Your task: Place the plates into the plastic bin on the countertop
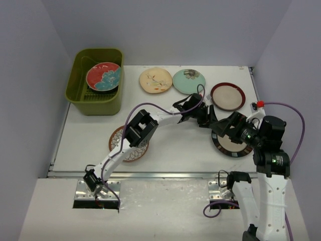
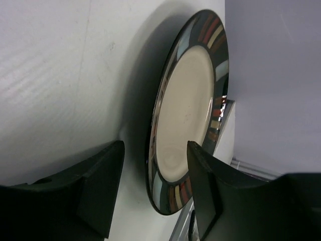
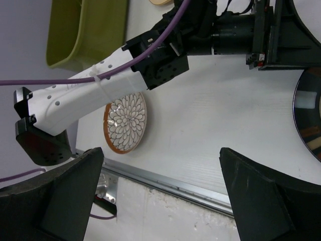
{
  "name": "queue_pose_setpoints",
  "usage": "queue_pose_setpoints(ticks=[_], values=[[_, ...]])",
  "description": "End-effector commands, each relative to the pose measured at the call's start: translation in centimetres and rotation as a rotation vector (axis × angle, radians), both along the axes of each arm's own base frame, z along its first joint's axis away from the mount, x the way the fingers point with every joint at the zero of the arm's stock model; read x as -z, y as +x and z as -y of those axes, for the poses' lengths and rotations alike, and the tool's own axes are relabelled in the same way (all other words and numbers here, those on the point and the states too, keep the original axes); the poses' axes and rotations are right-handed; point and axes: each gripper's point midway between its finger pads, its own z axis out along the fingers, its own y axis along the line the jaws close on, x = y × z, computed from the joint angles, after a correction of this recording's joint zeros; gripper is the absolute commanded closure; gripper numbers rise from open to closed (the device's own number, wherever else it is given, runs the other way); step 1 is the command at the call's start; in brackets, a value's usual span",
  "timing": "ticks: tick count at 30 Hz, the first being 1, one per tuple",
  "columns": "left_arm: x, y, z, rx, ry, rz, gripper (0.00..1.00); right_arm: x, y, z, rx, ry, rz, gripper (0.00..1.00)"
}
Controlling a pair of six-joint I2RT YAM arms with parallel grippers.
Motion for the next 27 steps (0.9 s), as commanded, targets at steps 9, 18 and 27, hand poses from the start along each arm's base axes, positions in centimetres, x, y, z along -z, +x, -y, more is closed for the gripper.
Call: queue_pose_setpoints(ticks=[9,18,27], values=[[8.1,-5.1,-3.0,0.1,0.239,-0.112,0.84,-2.7,0.3,-0.7,-0.06,-0.014,0.11,0.01],[-1.2,-5.5,-4.4,0.095,0.021,0.022,1.0,-3.4,0.9,0.0,-0.028,-0.044,0.129,0.01],[-14.5,-0.8,-11.7,-0.04,-0.215,0.179,1.0,-4.2,1.6,0.2,-0.002,-0.032,0.151,0.01]])
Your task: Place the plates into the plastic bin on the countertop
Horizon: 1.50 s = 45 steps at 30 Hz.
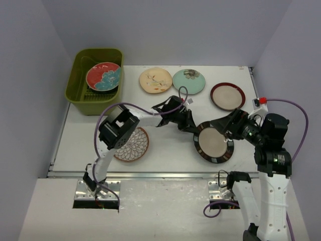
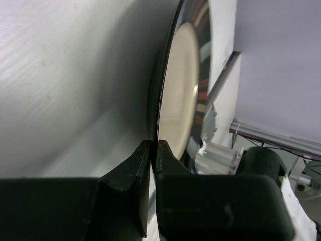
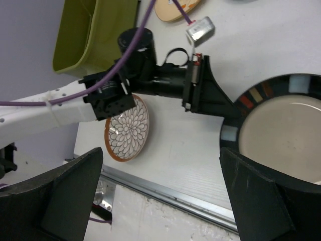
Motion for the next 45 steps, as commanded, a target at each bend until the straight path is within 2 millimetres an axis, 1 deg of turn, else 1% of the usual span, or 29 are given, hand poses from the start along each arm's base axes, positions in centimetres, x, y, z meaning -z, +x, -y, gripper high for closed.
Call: queue_pose_setpoints(ticks=[1,3,7,8,9,10,11,12,13,14,16,19,20,21,22,23,24,26,27,29,31,34,36,38,39,44,45], values=[[-13.7,5.6,-2.7,-0.079,-0.275,0.257,1.0,-2.2,0.9,0.2,0.015,-0.01,0.08,0.01],[-16.8,6.8,-4.7,-0.115,-0.31,0.296,1.0,-2.5,1.1,0.4,0.024,-0.012,0.086,0.01],[-20.0,8.2,-7.4,-0.163,-0.335,0.333,1.0,-2.9,1.3,0.6,0.034,-0.019,0.096,0.01],[-20.1,9.0,-8.5,-0.189,-0.322,0.331,1.0,-3.0,1.4,0.6,0.038,-0.019,0.099,0.01],[-20.4,9.4,-9.0,-0.2,-0.323,0.336,1.0,-3.0,1.5,0.6,0.04,-0.018,0.098,0.01],[-20.7,9.8,-10.1,-0.214,-0.332,0.331,1.0,-3.0,1.7,0.7,0.044,-0.019,0.098,0.01],[-21.9,10.0,-10.9,-0.224,-0.362,0.344,1.0,-3.1,1.7,0.7,0.045,-0.019,0.101,0.01],[-22.5,9.8,-11.4,-0.228,-0.379,0.338,1.0,-3.2,1.8,0.8,0.046,-0.019,0.101,0.01],[-23.2,10.0,-12.3,-0.245,-0.39,0.34,1.0,-3.2,1.9,0.8,0.047,-0.019,0.101,0.01],[-24.4,10.7,-14.0,-0.275,-0.404,0.361,1.0,-3.4,2.0,0.9,0.05,-0.021,0.102,0.01],[-27.4,12.1,-18.0,-0.36,-0.411,0.411,1.0,-3.6,2.2,1.0,0.055,-0.027,0.107,0.01],[-30.2,14.0,-22.9,-0.478,-0.411,0.431,1.0,-3.7,2.6,1.0,0.053,-0.02,0.107,0.01],[-30.8,14.8,-25.4,-0.537,-0.404,0.432,1.0,-3.6,2.8,0.9,0.052,-0.017,0.107,0.01],[-31.3,15.5,-28.3,-0.612,-0.396,0.433,1.0,-3.5,2.9,0.9,0.05,-0.012,0.105,0.01],[-31.7,16.1,-31.2,-0.692,-0.391,0.431,1.0,-3.4,3.0,0.8,0.048,-0.006,0.102,0.01],[-32.0,16.5,-33.7,-0.77,-0.386,0.428,1.0,-3.3,3.1,0.8,0.049,0.001,0.098,0.01],[-32.0,16.8,-35.9,-0.846,-0.377,0.424,1.0,-3.1,3.3,0.8,0.053,0.006,0.094,0.01],[-31.4,17.1,-41.1,-1.006,-0.34,0.416,1.0,-2.8,3.6,0.9,0.057,0.008,0.089,0.01],[-31.3,17.2,-43.2,-1.075,-0.322,0.417,1.0,-2.7,3.7,0.9,0.058,0.009,0.088,0.01],[-30.2,17.3,-46.5,-1.194,-0.277,0.411,1.0,-2.7,4.0,0.9,0.056,0.012,0.086,0.01],[-29.1,16.9,-50.5,-1.321,-0.231,0.406,1.0,-2.6,4.3,0.9,0.051,0.011,0.084,0.01],[-28.4,16.1,-54.4,-1.438,-0.18,0.426,1.0,-2.3,4.6,0.9,0.043,0.009,0.08,0.01],[-27.7,16.3,-56.3,-1.481,-0.15,0.431,1.0,-2.2,4.8,0.7,0.027,0.013,0.077,0.01],[-27.3,17.0,-57.3,-1.492,-0.135,0.427,1.0,-2.1,4.9,0.5,0.017,0.017,0.078,0.01],[-26.1,17.7,-57.8,-1.494,-0.126,0.4,1.0,-2.0,5.0,0.5,0.013,0.019,0.075,0.01],[-22.8,20.6,-58.7,-1.479,-0.104,0.338,1.0,-1.9,5.2,0.3,-0.002,0.017,0.074,0.01],[-22.5,21.2,-58.7,-1.471,-0.093,0.341,1.0,-1.9,5.3,0.3,-0.006,0.018,0.073,0.01]])
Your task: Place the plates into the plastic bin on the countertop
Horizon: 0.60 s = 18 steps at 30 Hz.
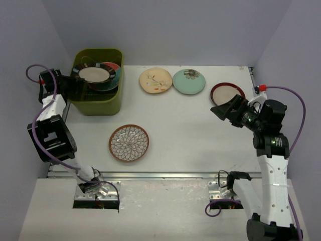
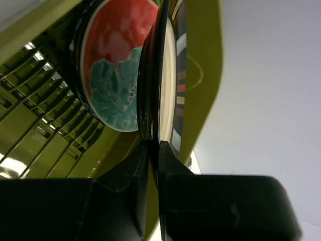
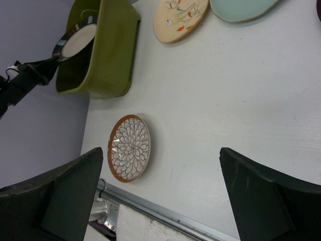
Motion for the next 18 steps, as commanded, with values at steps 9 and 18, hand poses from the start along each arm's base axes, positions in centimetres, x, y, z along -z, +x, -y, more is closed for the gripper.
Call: queue_pose_setpoints(ticks=[9,18], values=[[-2.6,8.2,1.3,0.145,0.115,0.14,1.0,-0.7,0.8,-0.8,-0.053,0.006,0.057,0.01],[3.3,8.8,2.1,0.157,0.189,-0.11,0.56,-0.8,0.7,-1.1,-0.072,0.024,0.067,0.01]])
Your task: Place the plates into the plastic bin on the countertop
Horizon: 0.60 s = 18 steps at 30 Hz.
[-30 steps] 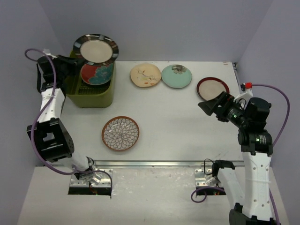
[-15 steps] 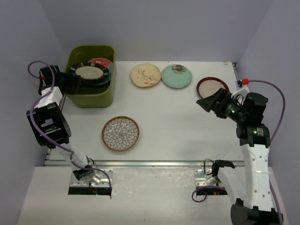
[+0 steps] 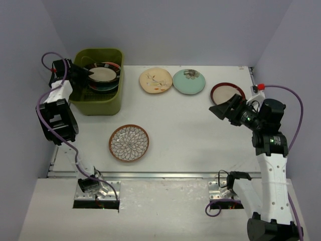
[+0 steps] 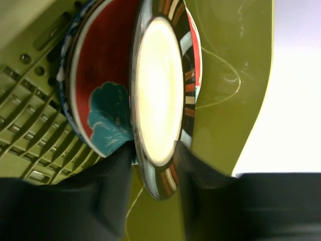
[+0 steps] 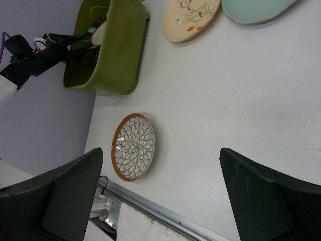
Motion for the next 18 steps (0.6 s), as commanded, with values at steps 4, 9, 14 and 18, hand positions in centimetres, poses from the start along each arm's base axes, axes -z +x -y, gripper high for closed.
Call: queue_pose_setpoints(ticks=[4,9,14,18], values=[[-0.3,2.0,0.8,0.048,0.17,-0.063,0.47,-0.9,0.2,-0.5,-0.031,0.008,0.055,0.01],[1.4,2.4,1.3,0.113,0.264,-0.171,0.35,-0.9,0.3,-0.7,-0.038,0.016,0.054,0.01],[2.4,2.1,2.5,0.21,0.345,-0.257,0.3,-0.8,0.3,-1.0,-0.061,0.029,0.043,0.01],[2.0,0.8,2.0,0.226,0.412,-0.299,0.0,-0.5,0.3,-1.2,-0.075,0.039,0.029,0.01]])
